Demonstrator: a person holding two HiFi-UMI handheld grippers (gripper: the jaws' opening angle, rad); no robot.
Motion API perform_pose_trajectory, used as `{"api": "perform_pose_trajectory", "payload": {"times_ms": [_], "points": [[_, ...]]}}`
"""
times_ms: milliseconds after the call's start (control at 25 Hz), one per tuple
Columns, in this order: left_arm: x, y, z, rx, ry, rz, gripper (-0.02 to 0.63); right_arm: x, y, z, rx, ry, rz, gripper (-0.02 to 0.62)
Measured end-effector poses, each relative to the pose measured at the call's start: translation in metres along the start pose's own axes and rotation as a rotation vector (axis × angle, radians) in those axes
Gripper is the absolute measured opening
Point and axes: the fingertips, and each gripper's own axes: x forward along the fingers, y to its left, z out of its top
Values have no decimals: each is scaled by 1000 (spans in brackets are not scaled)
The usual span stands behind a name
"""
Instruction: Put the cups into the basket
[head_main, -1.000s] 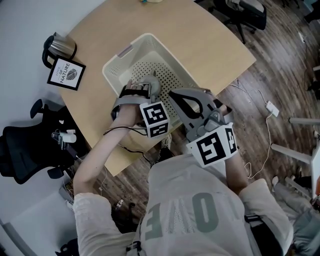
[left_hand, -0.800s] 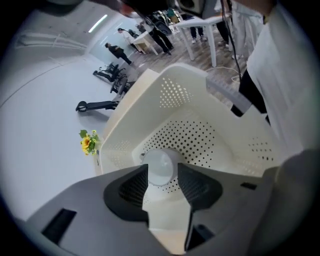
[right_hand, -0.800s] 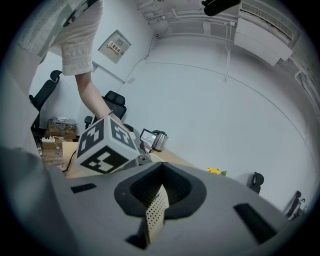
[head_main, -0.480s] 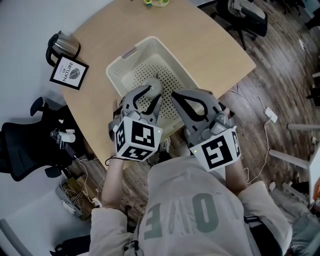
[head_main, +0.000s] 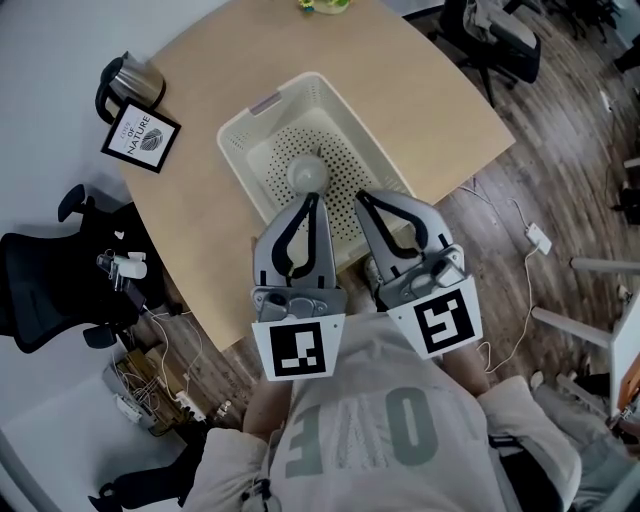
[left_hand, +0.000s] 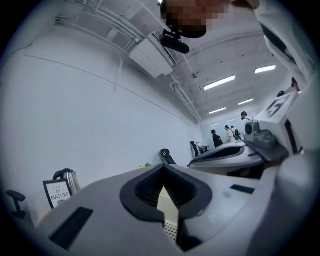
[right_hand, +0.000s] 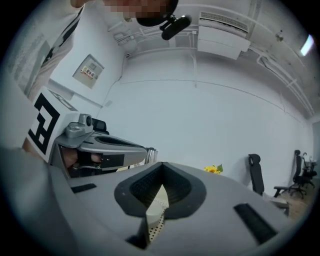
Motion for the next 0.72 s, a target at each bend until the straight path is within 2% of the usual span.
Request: {"api": "perform_pose_trajectory", "payload": {"times_ms": [80, 200, 400, 720], "points": [[-3, -4, -1, -27, -5, 1, 8, -1, 1, -3, 20, 1, -2, -2], [-4, -9, -6, -1, 17, -20, 8, -3, 4, -7, 14, 20, 1, -2], [-11, -3, -7, -18, 16, -12, 8, -4, 8, -6, 17, 12, 22, -2], [-25, 31, -1, -46, -14, 97, 8, -1, 17, -3, 7, 7, 49, -2]]}}
